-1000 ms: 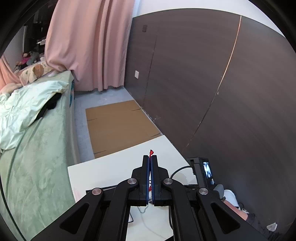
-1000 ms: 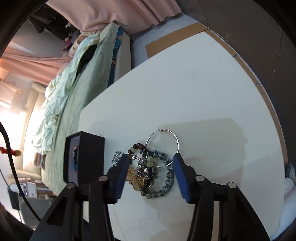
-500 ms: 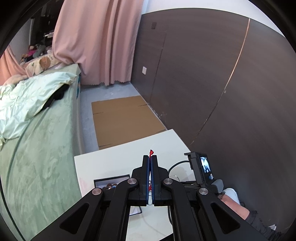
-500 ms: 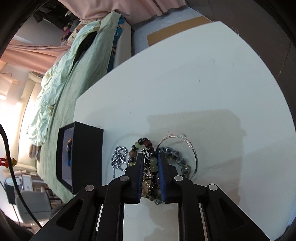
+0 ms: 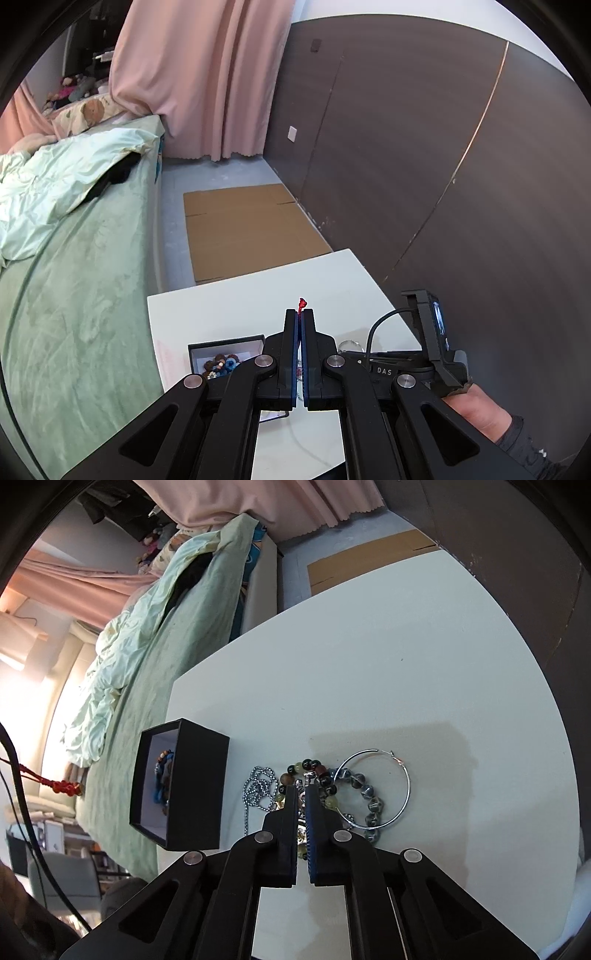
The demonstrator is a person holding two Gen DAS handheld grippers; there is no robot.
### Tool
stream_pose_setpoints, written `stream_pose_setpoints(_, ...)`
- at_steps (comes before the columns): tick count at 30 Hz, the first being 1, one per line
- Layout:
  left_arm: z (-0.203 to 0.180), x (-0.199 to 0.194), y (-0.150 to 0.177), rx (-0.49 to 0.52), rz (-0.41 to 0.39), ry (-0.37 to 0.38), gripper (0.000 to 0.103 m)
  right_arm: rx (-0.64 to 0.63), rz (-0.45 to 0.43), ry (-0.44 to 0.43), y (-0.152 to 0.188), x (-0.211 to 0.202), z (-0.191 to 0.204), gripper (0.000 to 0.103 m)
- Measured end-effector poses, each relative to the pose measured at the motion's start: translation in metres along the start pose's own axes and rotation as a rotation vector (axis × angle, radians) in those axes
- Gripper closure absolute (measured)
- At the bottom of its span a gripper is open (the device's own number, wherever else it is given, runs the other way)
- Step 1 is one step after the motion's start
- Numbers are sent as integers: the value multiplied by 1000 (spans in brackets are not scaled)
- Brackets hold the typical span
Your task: Organize jewelry
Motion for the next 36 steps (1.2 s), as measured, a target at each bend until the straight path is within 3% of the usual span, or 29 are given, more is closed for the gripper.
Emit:
stream_pose_setpoints(4,2,0,2,-9,4,6,102,38,85,2,10,14,-5,97)
stream_pose_setpoints(14,7,7,8,-21,19,13,102,57,67,-20,8,9,-11,95)
stream_pose_setpoints(15,7,7,8,-21,20,14,102,57,59,-25,7,7,-10,85)
stream_pose_setpoints(16,7,7,8,-21,20,14,102,59,47,-27,7,4,-11,64)
stream_pose_setpoints(18,8,8,9,-24,22,15,102,57,21,-7,4,1,-14,54)
stream_pose_setpoints(23,8,11,10,-26,25,22,102,64,35,-14,2,8,-15,55)
stream_pose_setpoints(27,9,11,11,-29,26,22,102,56,78,14,5,22,-15,79)
stream_pose_setpoints(29,10,11,11,-32,25,21,102,61,80,10,4,25,-16,81)
stream_pose_setpoints(31,10,11,11,-32,25,20,102,66,67,27,3,23,-18,93)
stream_pose_setpoints(36,13,8,12,-38,24,17,102,56,17,24,-1,9,-13,93)
Point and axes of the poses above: each gripper's, at about its wrist camera, not at the fingertips, and x roughly the way its jaws point, z to its left, y to its underside, the point moved 10 cm from there along x, roughly the way its jaws point, and after that the axes turned 8 degrees about y, right-handed, at the moved point
